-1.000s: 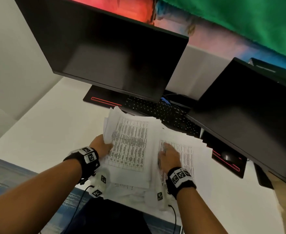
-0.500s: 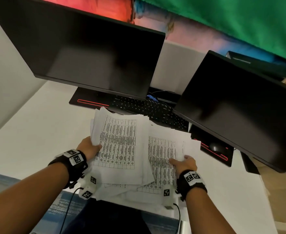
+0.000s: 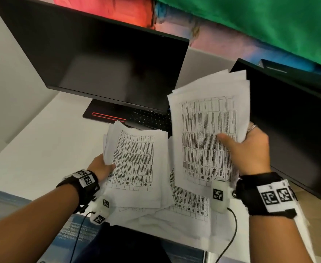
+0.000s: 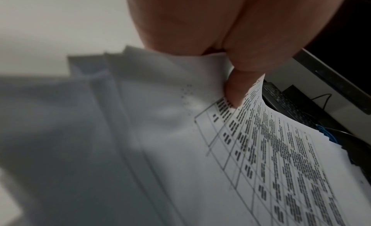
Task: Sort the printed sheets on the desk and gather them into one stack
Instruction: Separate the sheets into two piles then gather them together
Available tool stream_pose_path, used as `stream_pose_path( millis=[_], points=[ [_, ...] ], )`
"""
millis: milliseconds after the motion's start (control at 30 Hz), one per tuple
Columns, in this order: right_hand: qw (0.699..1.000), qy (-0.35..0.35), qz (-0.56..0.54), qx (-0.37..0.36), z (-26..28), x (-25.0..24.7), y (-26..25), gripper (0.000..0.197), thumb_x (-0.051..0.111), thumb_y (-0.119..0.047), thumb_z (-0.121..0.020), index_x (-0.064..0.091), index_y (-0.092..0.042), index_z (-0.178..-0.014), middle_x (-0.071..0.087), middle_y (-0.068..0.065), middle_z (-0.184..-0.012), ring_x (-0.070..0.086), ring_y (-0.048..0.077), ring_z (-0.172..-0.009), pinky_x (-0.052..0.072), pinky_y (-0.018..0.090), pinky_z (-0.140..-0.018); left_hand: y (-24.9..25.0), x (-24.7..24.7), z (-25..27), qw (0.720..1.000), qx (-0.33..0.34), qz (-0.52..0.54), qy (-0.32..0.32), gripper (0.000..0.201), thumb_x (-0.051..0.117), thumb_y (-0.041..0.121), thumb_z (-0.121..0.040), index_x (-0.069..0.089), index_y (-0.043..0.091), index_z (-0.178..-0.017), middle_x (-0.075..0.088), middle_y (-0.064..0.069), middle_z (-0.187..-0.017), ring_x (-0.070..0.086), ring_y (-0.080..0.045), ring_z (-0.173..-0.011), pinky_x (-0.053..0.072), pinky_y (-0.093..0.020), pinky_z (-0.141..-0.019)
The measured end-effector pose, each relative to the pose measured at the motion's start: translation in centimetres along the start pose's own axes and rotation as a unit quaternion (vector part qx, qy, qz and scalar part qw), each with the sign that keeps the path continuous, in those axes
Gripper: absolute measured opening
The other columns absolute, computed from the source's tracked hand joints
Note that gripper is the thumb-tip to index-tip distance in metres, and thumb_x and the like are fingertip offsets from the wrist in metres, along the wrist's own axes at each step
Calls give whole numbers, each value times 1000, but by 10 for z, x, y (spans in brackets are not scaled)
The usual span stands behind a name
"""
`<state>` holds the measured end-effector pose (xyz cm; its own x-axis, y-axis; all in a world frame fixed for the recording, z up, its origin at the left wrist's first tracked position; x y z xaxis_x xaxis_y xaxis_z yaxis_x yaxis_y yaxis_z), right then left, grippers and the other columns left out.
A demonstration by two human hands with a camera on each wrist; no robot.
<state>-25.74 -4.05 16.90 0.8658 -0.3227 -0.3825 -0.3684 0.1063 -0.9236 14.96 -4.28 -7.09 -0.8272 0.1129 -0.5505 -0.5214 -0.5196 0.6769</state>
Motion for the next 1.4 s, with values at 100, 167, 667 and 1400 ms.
stream_pose_path(
  millis=[100,167,667,1400],
  points=[
    [996,-7,-75,51,0,15,17,36,82,-8,-79,69,-19,-111,77,-3,-101,75,9,-88,59,27,-72,5,5,5,999,31,21,0,37,62,8,-91,52,11,-127,65,-8,-103,64,-22,-83,54,-36,-72],
    [989,-19,-81,120,3,45,56,39,82,-8,-78,67,-17,-114,76,1,-104,73,16,-87,59,31,-69,10,11,9,998,49,42,-10,41,60,6,-91,49,14,-130,66,-7,-107,65,-21,-88,53,-32,-71],
    [954,-173,129,210,27,182,180,82,75,-36,-86,33,-10,-152,45,4,-152,44,24,-139,36,37,-115,27,-4,8,997,65,36,9,40,69,22,-88,56,13,-124,67,-5,-108,65,-25,-97,54,-35,-79],
    [985,-56,-146,77,33,92,80,74,88,-4,-68,55,-22,-131,73,2,-108,74,18,-96,62,28,-71,129,-4,80,960,211,183,28,49,86,15,-73,59,-3,-109,68,-8,-84,67,-13,-78,52,-51,-90]
  ],
)
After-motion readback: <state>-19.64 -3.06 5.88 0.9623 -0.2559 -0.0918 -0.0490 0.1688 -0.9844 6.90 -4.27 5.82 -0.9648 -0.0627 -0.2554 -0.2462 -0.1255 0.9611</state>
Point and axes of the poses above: each hand's wrist, its own z-axis away from the middle knuckle, its own x-axis out of the palm, y = z × x, the point moved 8 cm from there along -z, towards the middle knuckle
